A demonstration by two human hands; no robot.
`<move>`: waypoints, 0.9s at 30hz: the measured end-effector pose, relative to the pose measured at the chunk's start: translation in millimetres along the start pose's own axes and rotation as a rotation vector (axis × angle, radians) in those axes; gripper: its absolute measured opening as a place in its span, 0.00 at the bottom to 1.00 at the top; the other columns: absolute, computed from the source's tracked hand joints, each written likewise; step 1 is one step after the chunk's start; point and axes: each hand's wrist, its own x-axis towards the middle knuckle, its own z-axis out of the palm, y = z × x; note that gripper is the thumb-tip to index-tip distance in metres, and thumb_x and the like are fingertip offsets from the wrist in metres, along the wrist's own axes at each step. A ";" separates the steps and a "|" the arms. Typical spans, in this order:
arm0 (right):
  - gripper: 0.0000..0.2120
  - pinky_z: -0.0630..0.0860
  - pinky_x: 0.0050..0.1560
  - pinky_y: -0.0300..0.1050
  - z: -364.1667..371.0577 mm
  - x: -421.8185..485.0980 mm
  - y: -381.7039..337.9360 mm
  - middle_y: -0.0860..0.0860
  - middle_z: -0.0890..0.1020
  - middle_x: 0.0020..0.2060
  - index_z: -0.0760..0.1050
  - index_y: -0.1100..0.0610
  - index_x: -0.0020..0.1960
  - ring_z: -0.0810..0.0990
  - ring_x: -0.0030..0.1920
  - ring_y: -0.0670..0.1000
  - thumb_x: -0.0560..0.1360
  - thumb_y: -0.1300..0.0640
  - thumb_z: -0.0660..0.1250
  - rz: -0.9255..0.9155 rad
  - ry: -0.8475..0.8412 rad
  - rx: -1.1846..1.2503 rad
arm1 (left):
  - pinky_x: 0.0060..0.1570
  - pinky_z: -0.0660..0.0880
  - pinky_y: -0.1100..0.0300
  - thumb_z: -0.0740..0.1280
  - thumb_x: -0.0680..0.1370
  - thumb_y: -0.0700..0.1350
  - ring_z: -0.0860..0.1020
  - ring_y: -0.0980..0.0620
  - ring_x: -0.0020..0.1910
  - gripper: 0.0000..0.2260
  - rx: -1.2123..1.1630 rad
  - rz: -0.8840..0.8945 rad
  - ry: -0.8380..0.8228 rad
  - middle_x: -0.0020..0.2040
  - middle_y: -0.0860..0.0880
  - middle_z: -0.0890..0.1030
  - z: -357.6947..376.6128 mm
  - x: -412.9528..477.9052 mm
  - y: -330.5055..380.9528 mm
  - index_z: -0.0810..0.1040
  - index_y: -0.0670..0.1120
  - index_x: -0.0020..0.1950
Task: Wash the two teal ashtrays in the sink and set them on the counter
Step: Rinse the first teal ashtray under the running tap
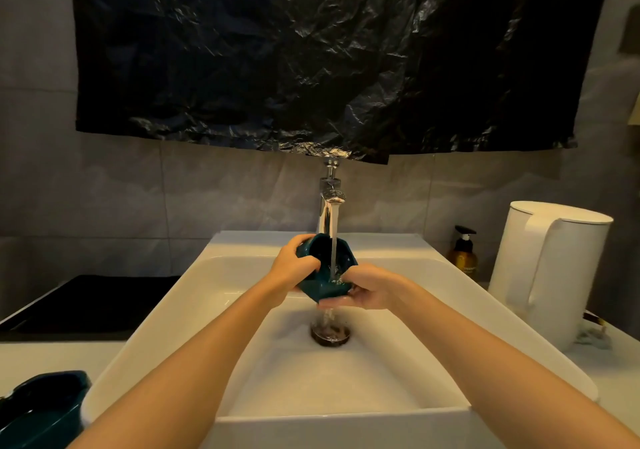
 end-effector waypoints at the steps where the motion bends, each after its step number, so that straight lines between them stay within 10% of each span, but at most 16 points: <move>1: 0.09 0.81 0.51 0.52 0.6 0.2 0.6 0.61 0.78 0.57 0.72 0.61 0.54 0.80 0.54 0.62 0.79 0.70 0.58 0.005 -0.023 -0.011 | 0.42 0.76 0.61 0.60 0.74 0.33 0.72 0.49 0.54 0.22 0.022 0.022 0.022 0.57 0.47 0.74 -0.2 0.5 -1.2 0.71 0.51 0.65; 8: 0.12 0.82 0.45 0.55 5.6 13.3 5.9 0.61 0.79 0.54 0.72 0.61 0.59 0.83 0.48 0.62 0.77 0.70 0.59 -0.128 0.213 -0.244 | 0.50 0.75 0.54 0.58 0.75 0.35 0.73 0.46 0.56 0.19 0.078 0.057 0.080 0.57 0.47 0.76 -2.2 3.9 0.5 0.74 0.51 0.63; 16: 0.12 0.80 0.38 0.46 -4.5 10.5 5.5 0.59 0.83 0.40 0.76 0.62 0.43 0.83 0.37 0.57 0.78 0.54 0.63 -0.408 0.606 -1.096 | 0.46 0.73 0.56 0.55 0.76 0.35 0.73 0.47 0.53 0.21 0.132 0.003 -0.029 0.55 0.45 0.76 -0.1 -2.1 3.3 0.74 0.50 0.65; 27: 0.09 0.71 0.42 0.46 -2.4 14.8 0.6 0.61 0.80 0.51 0.76 0.63 0.55 0.78 0.51 0.60 0.79 0.63 0.59 -0.482 0.416 -1.024 | 0.46 0.74 0.55 0.55 0.76 0.37 0.74 0.50 0.45 0.14 0.177 0.011 0.002 0.47 0.46 0.76 -1.3 0.3 4.3 0.71 0.51 0.56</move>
